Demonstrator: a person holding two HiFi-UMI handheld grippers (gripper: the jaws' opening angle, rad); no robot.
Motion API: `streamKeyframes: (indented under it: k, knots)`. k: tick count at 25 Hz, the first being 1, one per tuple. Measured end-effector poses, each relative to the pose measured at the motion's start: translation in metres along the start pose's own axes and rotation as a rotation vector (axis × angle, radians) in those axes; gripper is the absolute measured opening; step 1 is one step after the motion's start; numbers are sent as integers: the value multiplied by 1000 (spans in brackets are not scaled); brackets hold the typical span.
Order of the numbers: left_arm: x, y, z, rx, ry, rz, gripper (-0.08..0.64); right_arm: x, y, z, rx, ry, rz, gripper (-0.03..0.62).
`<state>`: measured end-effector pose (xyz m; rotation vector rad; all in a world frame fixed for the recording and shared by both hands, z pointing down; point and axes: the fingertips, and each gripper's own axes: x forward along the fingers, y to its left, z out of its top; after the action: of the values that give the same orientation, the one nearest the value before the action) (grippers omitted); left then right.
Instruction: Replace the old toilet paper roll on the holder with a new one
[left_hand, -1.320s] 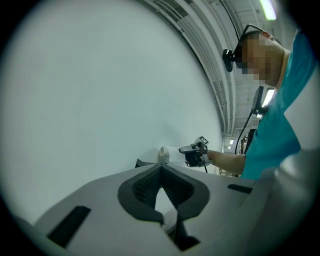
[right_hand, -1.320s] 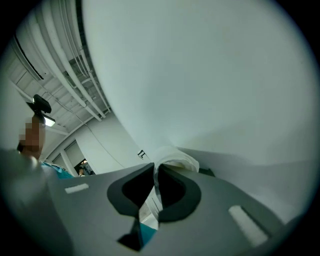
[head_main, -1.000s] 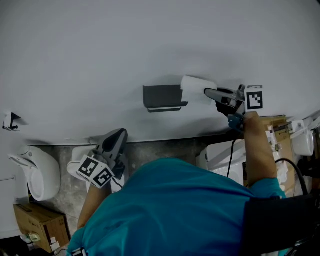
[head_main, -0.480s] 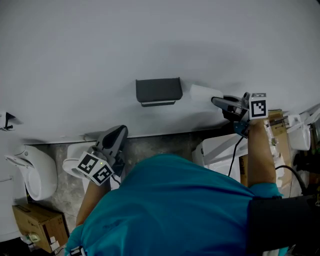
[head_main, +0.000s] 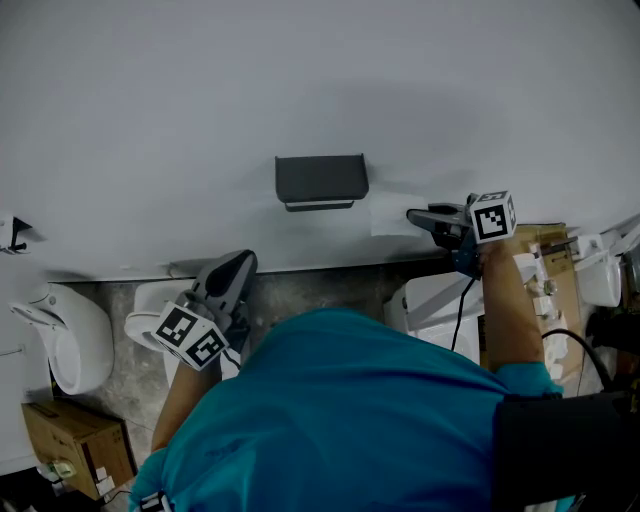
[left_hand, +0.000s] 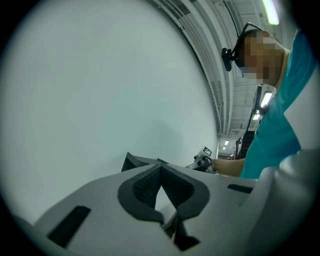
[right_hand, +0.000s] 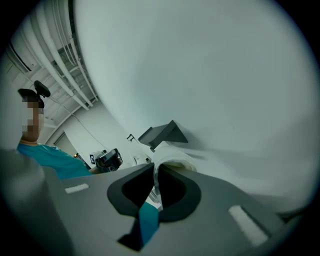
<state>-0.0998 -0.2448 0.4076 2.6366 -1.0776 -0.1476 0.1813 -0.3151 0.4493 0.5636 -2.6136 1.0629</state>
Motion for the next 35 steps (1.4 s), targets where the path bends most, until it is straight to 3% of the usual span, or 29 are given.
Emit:
streamKeyframes:
  k: [23, 35]
  knots:
    - [-29, 15, 0, -16, -16, 45, 8, 70, 6, 0, -126, 227, -77, 20]
    - [-31, 6, -4, -17, -20, 41, 8, 71, -4, 3, -141, 214, -193, 32]
